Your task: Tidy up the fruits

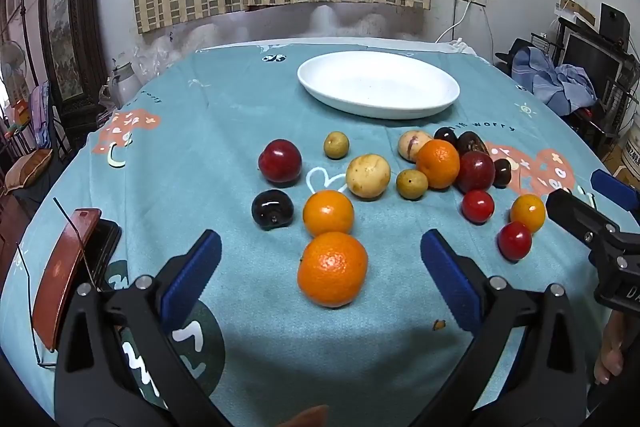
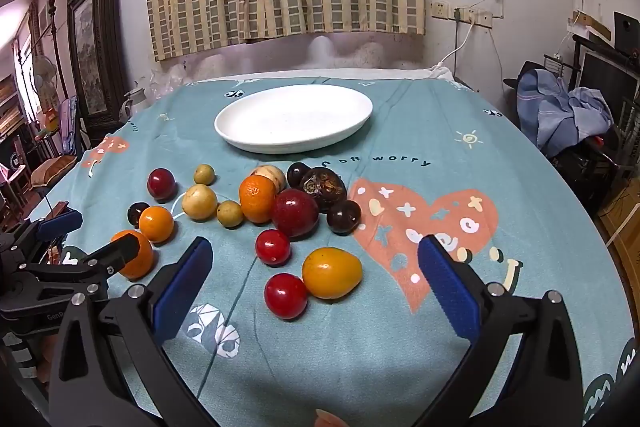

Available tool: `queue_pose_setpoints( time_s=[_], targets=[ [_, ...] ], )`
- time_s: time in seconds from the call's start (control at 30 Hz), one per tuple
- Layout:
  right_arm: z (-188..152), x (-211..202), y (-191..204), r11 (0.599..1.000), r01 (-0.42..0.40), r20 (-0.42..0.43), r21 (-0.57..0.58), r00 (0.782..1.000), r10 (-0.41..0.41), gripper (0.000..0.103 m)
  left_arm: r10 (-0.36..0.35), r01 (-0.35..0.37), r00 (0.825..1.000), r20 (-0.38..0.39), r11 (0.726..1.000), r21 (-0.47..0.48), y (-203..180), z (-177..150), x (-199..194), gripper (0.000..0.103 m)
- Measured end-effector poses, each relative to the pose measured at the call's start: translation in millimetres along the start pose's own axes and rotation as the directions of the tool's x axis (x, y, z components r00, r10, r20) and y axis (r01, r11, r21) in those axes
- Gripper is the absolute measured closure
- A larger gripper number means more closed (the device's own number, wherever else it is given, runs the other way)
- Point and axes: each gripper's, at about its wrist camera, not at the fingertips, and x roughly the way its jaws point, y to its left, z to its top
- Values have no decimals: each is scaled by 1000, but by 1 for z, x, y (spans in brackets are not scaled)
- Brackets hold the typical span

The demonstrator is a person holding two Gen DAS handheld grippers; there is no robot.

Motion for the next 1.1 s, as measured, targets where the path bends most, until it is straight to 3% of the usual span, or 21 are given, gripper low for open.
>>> queue_pose_setpoints(
  time_s=[1.1],
  targets=[
    [0, 0, 0, 1000, -3, -1, 3, 1000, 3, 1, -4, 3, 1000, -9, 1000, -5, 0, 0, 0, 2]
  ],
)
